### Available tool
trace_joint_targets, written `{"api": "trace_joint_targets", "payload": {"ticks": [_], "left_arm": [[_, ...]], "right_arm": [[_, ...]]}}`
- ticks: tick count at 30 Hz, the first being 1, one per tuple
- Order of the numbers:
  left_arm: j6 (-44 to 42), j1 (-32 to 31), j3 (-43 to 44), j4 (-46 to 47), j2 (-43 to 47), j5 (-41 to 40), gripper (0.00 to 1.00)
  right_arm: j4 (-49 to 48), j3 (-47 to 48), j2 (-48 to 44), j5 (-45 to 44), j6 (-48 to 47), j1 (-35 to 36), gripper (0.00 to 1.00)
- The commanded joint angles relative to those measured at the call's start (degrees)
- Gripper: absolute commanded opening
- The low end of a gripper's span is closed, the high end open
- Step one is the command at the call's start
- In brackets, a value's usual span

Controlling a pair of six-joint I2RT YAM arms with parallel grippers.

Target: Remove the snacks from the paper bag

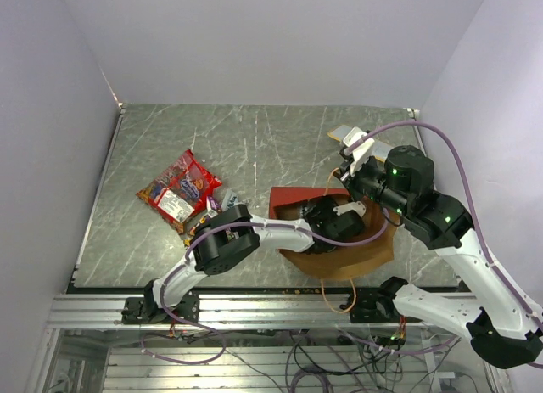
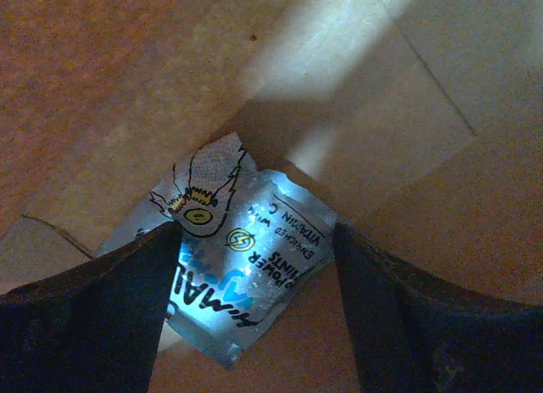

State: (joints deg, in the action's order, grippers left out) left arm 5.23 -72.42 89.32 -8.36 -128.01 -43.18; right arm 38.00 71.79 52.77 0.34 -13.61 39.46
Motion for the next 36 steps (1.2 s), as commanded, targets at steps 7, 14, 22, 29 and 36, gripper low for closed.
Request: {"api": "trace_joint_targets", "payload": {"ticks": [7, 14, 22, 29, 36], "left_arm": [[-2.3, 2.0, 1.8, -2.8, -1.6, 4.8, 0.47], [-3.1, 1.8, 2.2, -3.1, 1.1, 7.7, 0.18], [-5.7, -0.7, -1.9, 2.1, 8.6, 9.1, 0.07], [-5.4, -3.7, -3.1, 6.7, 10.6, 11.6, 0.07], [1.1, -3.6, -4.7, 4.4, 10.3, 7.5, 0.1]], "right_arm": [[-1.1, -0.1, -0.5, 0.8, -1.9, 0.0, 0.0], [-1.8, -0.8, -0.3, 1.1, -2.4, 0.0, 0.0], [-2.2, -2.6, -0.4, 1.7, -2.5, 0.0, 0.0], [-2.9, -3.9, -0.5, 1.8, -2.2, 0.0, 0.0], [-3.7, -3.0, 0.3, 1.4, -2.0, 0.0, 0.0]]}}
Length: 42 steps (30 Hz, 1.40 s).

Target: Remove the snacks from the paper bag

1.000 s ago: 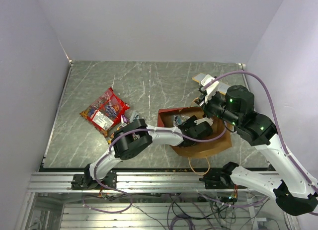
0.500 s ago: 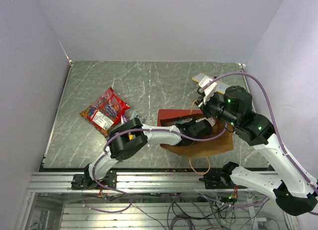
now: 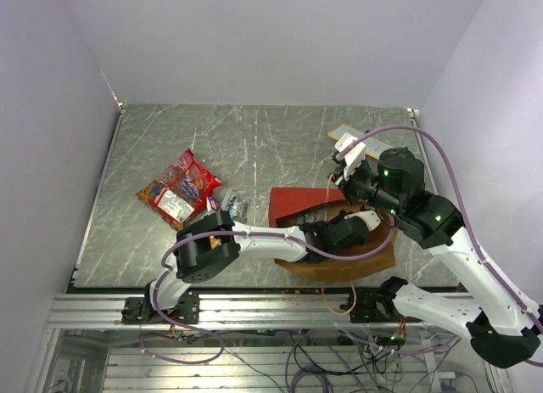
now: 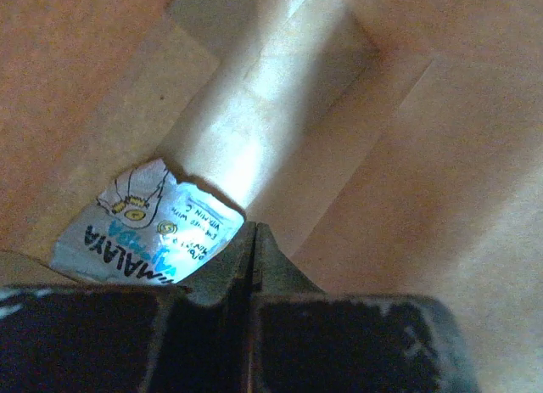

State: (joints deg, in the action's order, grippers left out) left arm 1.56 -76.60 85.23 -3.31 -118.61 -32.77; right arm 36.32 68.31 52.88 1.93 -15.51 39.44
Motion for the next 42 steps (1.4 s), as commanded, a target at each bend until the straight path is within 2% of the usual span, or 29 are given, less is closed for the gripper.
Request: {"api": "trace_joint_targets", "payload": {"ticks": [1, 6, 8, 10, 11, 22, 24, 35, 39, 42], "left_arm": [[6.6, 0.8, -0.3, -2.3, 0.5, -4.6, 0.15], [15.7, 2.1, 0.0, -5.3, -0.8, -9.0, 0.5], [19.9, 2.4, 1.0, -6.4, -1.7, -9.5, 0.59], [23.5, 2.5, 2.4, -7.3, -3.1, -10.2, 0.78], [26.3, 2.5, 3.2, -8.1, -3.7, -10.7, 0.81], [47.4, 3.2, 13.1, -22.8, -12.2, -23.9, 0.88], [49.5, 3.7, 13.4, -22.7, -12.6, -24.8, 0.89], [49.7, 5.3, 6.2, -13.8, -11.9, -25.7, 0.92], [46.3, 5.4, 4.4, -10.0, -12.0, -25.4, 0.86], [43.5, 5.4, 3.4, -7.0, -11.7, -24.9, 0.74]], "right_arm": [[-2.2, 0.5, 0.3, -0.1, -0.1, 0.0, 0.0], [-3.0, 0.5, 0.9, 0.9, 0.7, 0.1, 0.0], [-3.0, 0.6, 1.3, 1.1, 0.8, 0.0, 0.0], [-3.0, 0.6, 1.4, 1.2, 0.5, 0.0, 0.0], [-2.9, 0.7, 1.5, 1.0, 0.4, 0.0, 0.0], [-1.8, 2.0, 2.4, 2.0, -0.1, 0.1, 0.0], [-1.5, 2.4, 2.8, 2.3, -0.1, 0.0, 0.0], [-0.7, 3.0, 2.9, 2.3, -0.6, 0.0, 0.0], [-0.7, 2.9, 2.9, 2.2, -0.4, 0.0, 0.0], [-0.6, 3.1, 3.1, 2.2, -0.3, 0.0, 0.0]]}}
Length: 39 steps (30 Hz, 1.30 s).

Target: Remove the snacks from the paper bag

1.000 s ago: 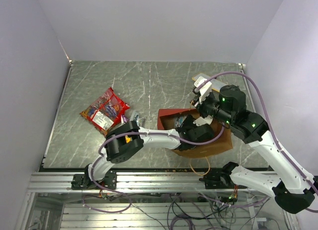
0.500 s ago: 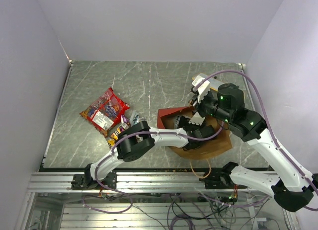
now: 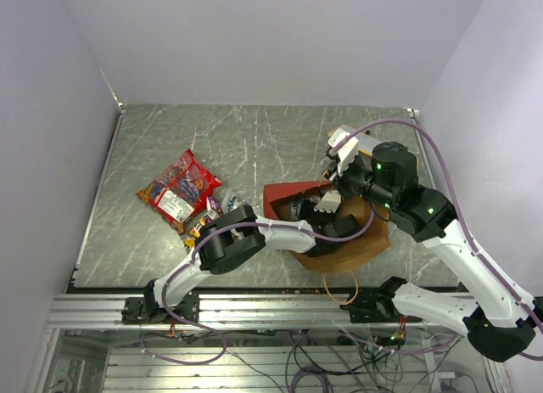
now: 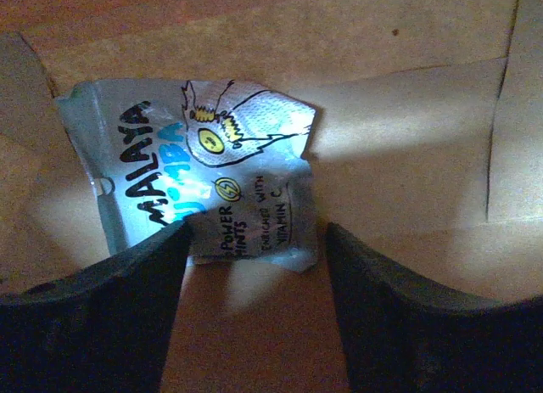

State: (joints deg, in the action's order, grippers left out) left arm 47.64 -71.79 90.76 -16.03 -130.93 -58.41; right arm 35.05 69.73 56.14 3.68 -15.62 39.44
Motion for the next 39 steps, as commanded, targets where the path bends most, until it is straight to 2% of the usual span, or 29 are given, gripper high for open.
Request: {"api": "trace_joint_targets", "payload": {"ticks": [1, 8, 12, 17, 29, 39], "left_arm": [[-4.0, 0.6, -2.6, 7.3, 0.9, 1.2, 0.69], [-12.6, 0.1, -5.0, 15.8, 3.6, 3.5, 0.4], [-15.6, -0.2, -6.0, 19.2, 5.5, 6.0, 0.2], [-17.2, -1.8, -5.9, 19.7, 6.7, 7.4, 0.07], [-20.4, -7.8, -11.2, 21.1, 14.7, 10.5, 0.07], [-20.4, -10.0, -18.6, 22.9, 24.7, 24.7, 0.07]], "right_arm": [[0.6, 1.8, 0.0, 0.4, -0.2, 0.0, 0.0], [0.3, 2.1, 0.3, 0.0, -0.3, 0.0, 0.0], [0.2, 2.0, 0.3, 0.0, -0.2, 0.1, 0.0], [-0.3, 1.6, 0.2, -0.6, -0.2, 0.1, 0.0], [-1.6, 0.4, -0.3, -1.3, -0.5, 0.1, 0.0], [-4.1, 0.3, 0.4, -3.3, 0.1, 0.0, 0.0]]}}
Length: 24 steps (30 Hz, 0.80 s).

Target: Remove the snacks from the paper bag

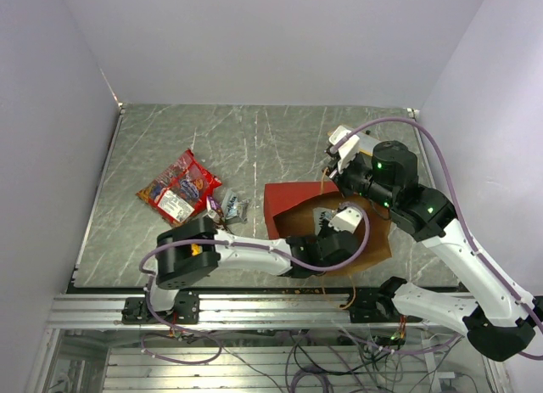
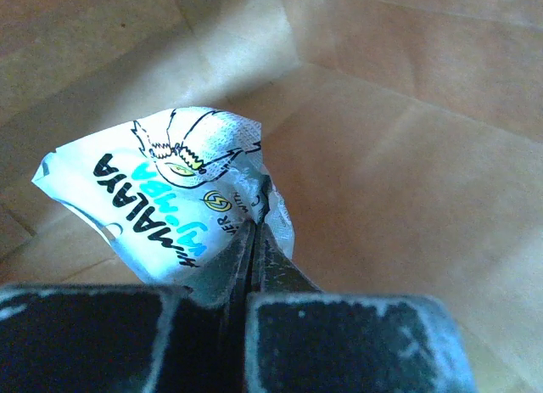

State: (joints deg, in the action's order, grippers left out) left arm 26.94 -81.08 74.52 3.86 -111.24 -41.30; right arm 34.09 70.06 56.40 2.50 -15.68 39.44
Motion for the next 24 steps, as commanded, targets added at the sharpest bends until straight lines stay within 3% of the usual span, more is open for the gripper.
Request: {"api": "trace_joint_targets", "payload": {"ticks": [1, 15, 24], "left_arm": [[0.5, -0.9, -3.3, 3.0, 6.3, 9.0, 0.07], [2.5, -3.6, -8.6, -7.0, 26.6, 24.9, 0.07], [-0.8, -3.5, -2.3, -23.9, 43.0, 25.0, 0.07]], "right_arm": [[-3.7, -0.2, 0.1, -2.7, 0.3, 0.0, 0.0], [-6.8, -1.8, 1.4, -12.2, 4.5, 0.0, 0.0], [-4.0, 2.7, 4.8, -15.4, 8.3, -0.1, 0.0]]}}
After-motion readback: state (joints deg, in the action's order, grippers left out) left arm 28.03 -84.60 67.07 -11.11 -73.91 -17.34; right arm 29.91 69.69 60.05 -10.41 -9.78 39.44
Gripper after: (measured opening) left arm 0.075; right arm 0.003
